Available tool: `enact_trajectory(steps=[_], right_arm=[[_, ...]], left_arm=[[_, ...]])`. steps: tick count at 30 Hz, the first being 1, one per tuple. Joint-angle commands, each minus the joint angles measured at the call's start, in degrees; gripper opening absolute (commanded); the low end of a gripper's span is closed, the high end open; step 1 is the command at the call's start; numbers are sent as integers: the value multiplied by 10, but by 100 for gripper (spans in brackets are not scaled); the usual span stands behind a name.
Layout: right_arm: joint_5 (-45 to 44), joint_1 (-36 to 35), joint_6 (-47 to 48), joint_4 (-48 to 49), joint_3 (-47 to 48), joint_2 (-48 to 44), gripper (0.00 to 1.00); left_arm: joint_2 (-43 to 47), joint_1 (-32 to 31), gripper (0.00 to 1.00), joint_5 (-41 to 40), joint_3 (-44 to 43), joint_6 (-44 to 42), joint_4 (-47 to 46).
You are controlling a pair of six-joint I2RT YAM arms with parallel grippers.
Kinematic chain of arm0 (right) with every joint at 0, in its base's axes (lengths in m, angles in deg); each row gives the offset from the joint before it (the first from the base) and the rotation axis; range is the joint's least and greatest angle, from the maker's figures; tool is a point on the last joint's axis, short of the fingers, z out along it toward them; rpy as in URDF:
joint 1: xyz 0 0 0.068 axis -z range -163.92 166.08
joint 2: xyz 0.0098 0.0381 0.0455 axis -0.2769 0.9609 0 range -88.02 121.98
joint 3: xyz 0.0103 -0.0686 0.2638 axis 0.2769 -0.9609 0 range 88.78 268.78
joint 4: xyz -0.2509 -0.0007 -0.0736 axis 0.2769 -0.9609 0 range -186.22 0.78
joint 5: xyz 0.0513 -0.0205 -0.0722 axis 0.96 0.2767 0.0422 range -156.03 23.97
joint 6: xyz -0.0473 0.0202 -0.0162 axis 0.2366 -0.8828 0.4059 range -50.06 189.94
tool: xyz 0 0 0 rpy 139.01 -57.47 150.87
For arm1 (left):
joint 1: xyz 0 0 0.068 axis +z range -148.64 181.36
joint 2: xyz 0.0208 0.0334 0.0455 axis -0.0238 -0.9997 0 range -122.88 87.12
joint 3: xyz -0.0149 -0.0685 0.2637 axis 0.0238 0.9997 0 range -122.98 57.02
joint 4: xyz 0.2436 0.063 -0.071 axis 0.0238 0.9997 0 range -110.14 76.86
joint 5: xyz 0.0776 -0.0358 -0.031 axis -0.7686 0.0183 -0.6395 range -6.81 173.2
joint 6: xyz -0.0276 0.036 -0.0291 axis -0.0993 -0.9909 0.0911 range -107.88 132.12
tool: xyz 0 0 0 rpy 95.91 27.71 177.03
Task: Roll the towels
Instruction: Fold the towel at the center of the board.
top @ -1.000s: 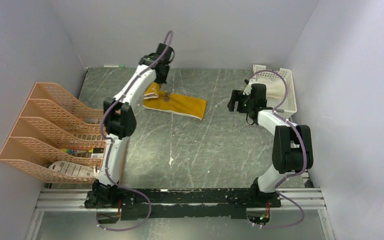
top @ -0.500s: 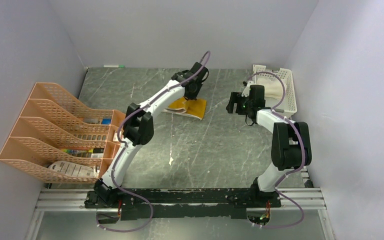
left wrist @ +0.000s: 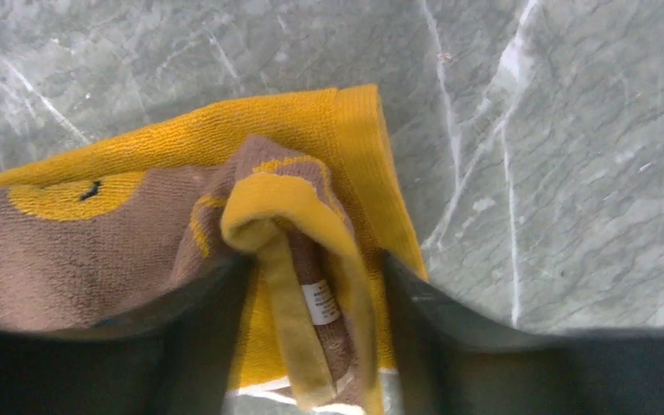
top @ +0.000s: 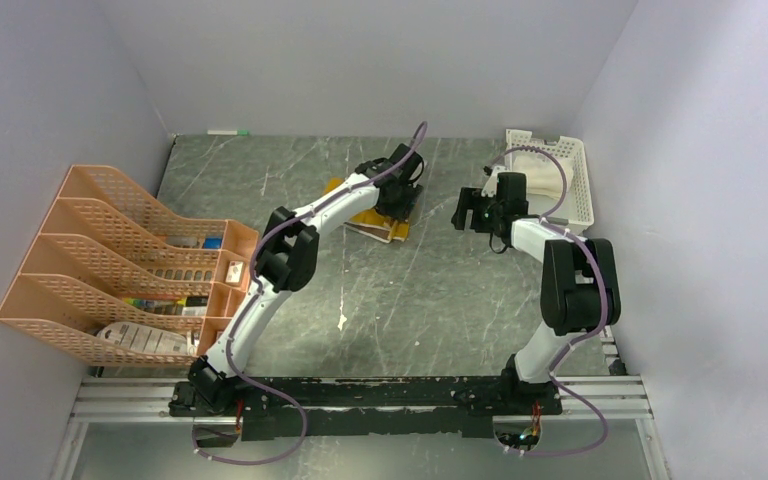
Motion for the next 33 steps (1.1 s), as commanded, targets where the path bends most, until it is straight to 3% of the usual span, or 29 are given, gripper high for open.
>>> enact_trajectory(steps=[1,2,3,16,22,24,26,33], right_arm=[[3,-3,5,3,-1,7,79],[2,-3,4,4,-3,6,79],[2,-3,3,9,-6,3,79],[114,-3,-75,189,-117,-73,81],[148,-31,-130,233,-80,-31,83],[129,-64,-147,219,-42,-5,84],[79,-101,-156,189,3,22,99],[-181,-206,-117,33,172,104,100]], left_arm=[[19,2,85,23,22,9,-45],[29,4,97,24,28,9,-54],[40,7,100,29,35,12,-62],[273,112,100,216,205,64,-209],[354,205,100,249,336,75,-256],[359,231,100,243,365,71,-260],[354,246,100,229,382,60,-258],[289,258,100,180,373,37,-245]])
